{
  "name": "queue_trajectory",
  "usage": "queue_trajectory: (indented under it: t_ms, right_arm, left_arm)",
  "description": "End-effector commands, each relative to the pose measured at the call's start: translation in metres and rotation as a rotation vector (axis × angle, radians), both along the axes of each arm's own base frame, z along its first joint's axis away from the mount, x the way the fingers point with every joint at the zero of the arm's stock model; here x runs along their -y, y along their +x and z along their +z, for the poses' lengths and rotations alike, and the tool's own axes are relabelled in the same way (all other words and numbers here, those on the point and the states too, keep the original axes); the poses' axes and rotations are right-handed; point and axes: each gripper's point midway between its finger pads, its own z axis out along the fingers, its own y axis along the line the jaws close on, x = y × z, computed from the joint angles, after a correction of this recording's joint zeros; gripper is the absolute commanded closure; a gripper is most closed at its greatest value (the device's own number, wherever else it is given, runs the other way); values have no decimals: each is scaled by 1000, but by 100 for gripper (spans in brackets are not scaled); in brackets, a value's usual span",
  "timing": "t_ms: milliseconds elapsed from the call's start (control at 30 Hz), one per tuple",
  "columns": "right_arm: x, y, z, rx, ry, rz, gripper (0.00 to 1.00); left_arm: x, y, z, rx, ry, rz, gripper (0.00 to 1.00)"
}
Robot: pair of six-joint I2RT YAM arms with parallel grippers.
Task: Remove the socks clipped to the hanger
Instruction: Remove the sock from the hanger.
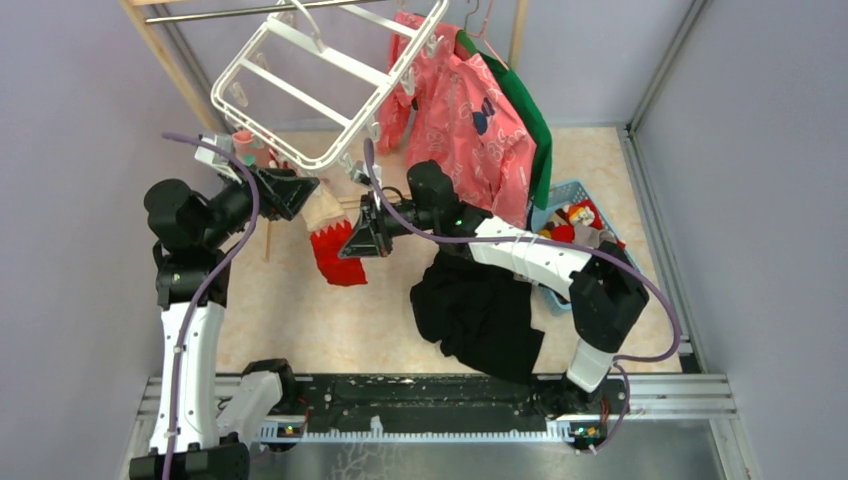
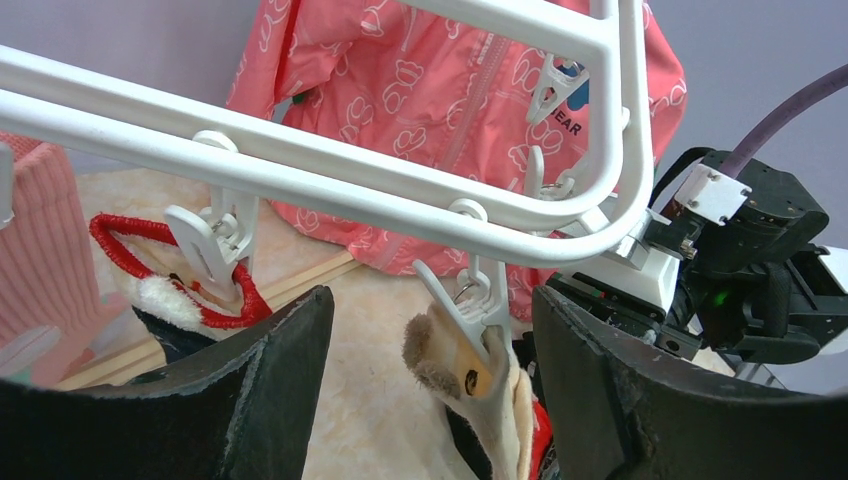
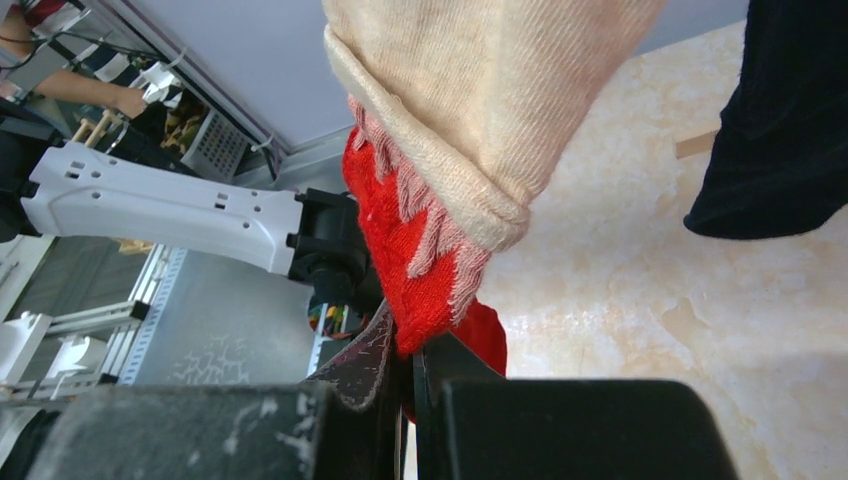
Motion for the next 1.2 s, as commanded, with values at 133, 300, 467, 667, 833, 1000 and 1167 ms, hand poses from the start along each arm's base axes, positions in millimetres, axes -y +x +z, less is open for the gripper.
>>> queue_trajectory:
  t_ms: [133, 300, 467, 667, 833, 1000, 1167]
  right_arm:
    - [-16, -1, 26, 45, 32, -21, 100]
    - [-20, -3, 25, 34, 18, -21, 100]
    - [-22, -2, 23, 31, 9, -24, 100]
    - [-22, 0, 19, 34, -2, -30, 100]
    - [-21, 1, 17, 40, -7, -33, 100]
    - [-20, 0, 15, 45, -9, -33, 100]
    - [-18, 1, 10, 64, -18, -42, 100]
  left_arm:
    - [-1, 4, 7, 26, 5, 12, 23]
    - [-1, 9, 8, 25, 6, 23, 27]
    - [-2, 14, 9, 21, 7, 35, 31]
    - [-1, 15, 12, 19, 0, 32, 35]
    - [-2, 14, 11, 24, 5, 37, 41]
    - [-2, 13, 11, 29, 11, 35, 54]
    - [-1, 11, 11, 41, 19, 27, 72]
